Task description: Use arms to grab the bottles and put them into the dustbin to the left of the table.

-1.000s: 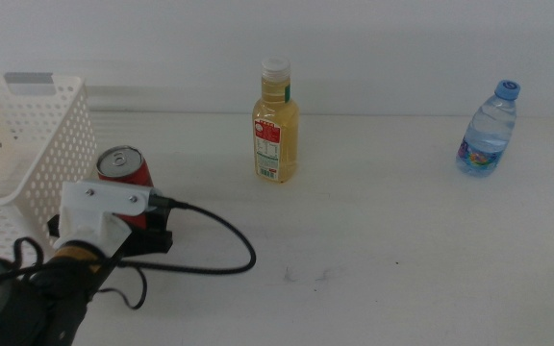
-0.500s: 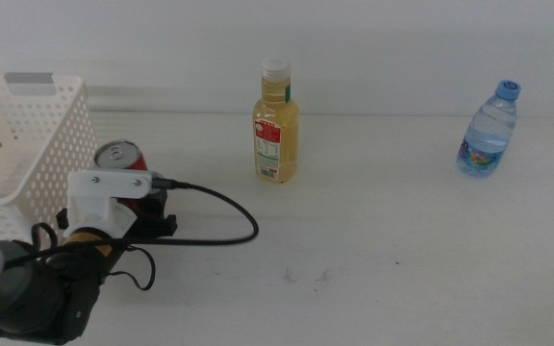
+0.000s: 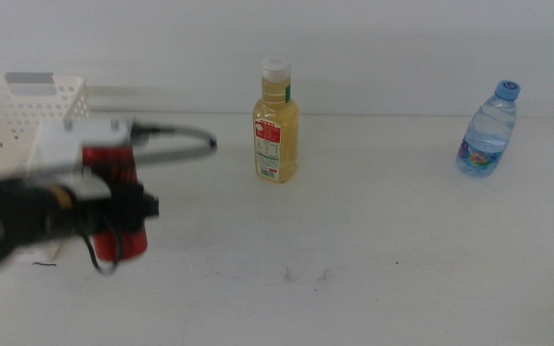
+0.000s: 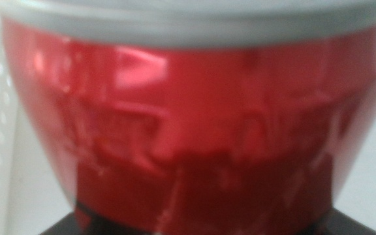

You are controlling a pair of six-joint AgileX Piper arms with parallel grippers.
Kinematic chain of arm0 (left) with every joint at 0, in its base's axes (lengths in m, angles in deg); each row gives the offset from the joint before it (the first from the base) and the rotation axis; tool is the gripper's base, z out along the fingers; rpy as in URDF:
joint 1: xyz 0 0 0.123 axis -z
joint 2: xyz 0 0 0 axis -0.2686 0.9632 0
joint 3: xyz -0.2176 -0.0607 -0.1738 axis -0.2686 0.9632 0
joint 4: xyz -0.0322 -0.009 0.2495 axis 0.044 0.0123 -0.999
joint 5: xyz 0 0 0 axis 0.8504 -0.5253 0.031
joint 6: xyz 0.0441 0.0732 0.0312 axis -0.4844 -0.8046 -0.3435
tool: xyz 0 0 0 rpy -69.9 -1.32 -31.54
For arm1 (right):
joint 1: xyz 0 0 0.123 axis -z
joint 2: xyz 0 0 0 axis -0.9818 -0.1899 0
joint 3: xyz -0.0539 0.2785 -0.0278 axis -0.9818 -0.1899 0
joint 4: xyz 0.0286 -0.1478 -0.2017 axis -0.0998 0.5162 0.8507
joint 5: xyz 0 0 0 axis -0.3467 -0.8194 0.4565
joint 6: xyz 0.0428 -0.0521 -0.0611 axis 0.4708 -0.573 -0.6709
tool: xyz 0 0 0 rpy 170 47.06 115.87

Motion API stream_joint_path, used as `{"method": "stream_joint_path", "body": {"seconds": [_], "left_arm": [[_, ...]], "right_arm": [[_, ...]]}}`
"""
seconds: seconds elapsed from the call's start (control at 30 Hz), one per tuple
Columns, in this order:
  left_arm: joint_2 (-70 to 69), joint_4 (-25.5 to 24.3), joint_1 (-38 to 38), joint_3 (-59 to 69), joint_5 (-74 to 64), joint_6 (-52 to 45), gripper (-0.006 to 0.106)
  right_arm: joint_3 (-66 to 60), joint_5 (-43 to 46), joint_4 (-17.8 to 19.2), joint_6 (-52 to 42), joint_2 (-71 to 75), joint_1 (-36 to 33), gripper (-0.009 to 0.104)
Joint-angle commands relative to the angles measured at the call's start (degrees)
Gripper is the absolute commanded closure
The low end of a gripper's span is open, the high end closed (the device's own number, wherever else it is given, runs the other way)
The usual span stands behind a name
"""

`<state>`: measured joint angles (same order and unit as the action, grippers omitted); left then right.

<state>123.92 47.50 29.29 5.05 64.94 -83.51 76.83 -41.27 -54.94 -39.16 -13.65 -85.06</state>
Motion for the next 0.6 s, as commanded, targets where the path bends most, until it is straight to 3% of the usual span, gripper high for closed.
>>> {"method": "stream_joint_path", "body": {"seconds": [0.0, 0.17, 0.27, 0.37, 0.57], "left_arm": [[-2.6, -0.8, 0.0, -7.2, -11.1, -0.6, 0.102], [-0.2, -8.8, -1.6, -27.5, -40.2, 1.8, 0.102], [4.7, -11.5, -5.7, -40.9, -53.7, -3.5, 0.102], [10.5, -11.8, -11.6, -52.8, -62.0, -10.4, 0.102], [22.7, -11.3, -22.6, -65.5, -63.1, -16.8, 0.102]], "right_arm": [[-0.2, 0.6, 0.4, -0.1, 0.3, 0.4, 0.006], [-0.2, 0.6, 0.4, -0.1, 0.3, 0.4, 0.006], [-0.2, 0.6, 0.4, -0.1, 0.3, 0.4, 0.006], [-0.2, 0.6, 0.4, -0.1, 0.3, 0.4, 0.006], [-0.2, 0.6, 0.4, -0.1, 0.3, 0.4, 0.006]]}}
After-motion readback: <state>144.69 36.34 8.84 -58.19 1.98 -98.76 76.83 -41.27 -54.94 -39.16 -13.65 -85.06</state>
